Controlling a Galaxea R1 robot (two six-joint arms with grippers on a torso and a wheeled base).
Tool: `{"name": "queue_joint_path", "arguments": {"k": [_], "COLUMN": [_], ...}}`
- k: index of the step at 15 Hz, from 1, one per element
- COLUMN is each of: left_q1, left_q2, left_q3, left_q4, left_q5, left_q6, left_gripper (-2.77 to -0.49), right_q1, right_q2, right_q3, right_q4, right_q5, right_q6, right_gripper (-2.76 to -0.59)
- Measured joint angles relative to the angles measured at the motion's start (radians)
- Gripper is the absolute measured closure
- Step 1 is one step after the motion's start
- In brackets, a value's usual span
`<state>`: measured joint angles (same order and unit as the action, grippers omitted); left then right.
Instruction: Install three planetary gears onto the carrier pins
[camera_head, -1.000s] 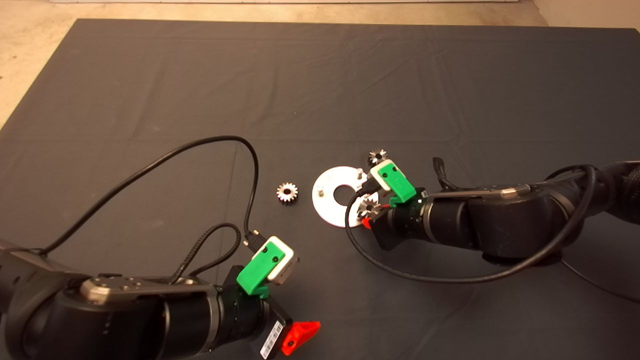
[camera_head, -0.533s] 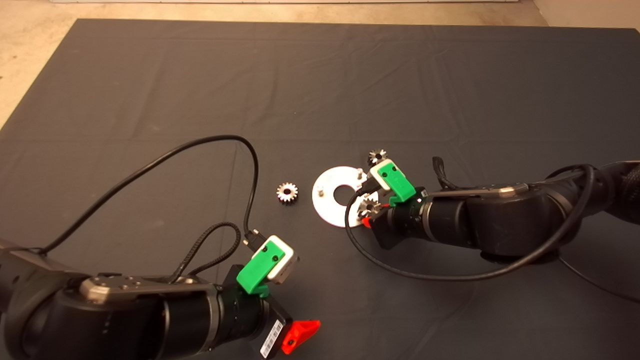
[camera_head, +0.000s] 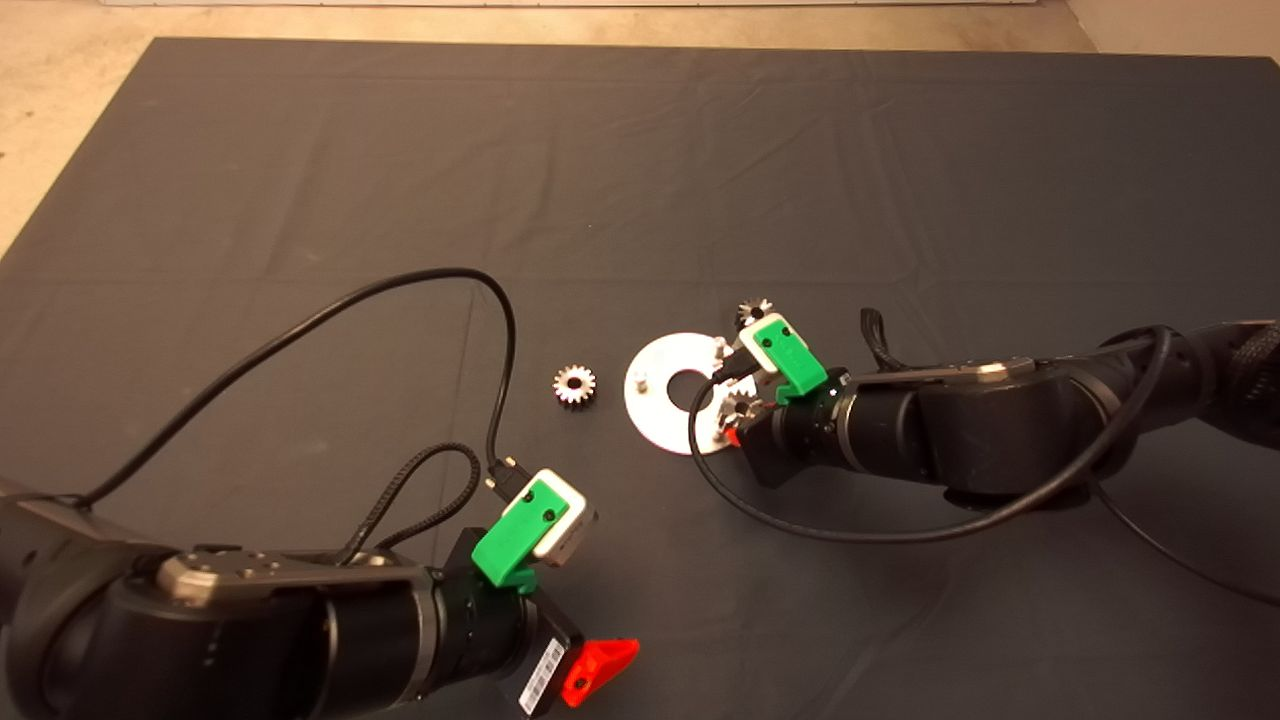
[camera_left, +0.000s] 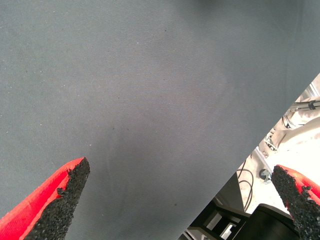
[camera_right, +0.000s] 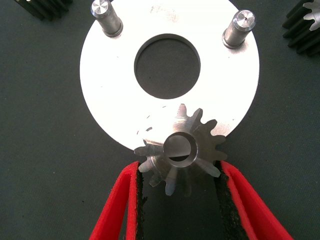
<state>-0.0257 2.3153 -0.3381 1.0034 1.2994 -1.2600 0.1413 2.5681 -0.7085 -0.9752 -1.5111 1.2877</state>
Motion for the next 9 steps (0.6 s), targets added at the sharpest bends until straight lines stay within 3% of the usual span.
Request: {"name": "queue_joint_path", "arguments": {"k": [9], "left_q1": [0.0], "left_q2": [-0.002], "left_q3": [0.0], "left_q4": [0.0], "left_q5": [0.0], "left_q6": [0.0], "left_gripper": [-2.64], "right_q1": [-0.01], "right_q2": [0.02], "right_q3": [-0.024], "right_q4": [0.0], "right_q5": [0.006], "right_q6": [0.0], "right_gripper": [-0.8]}}
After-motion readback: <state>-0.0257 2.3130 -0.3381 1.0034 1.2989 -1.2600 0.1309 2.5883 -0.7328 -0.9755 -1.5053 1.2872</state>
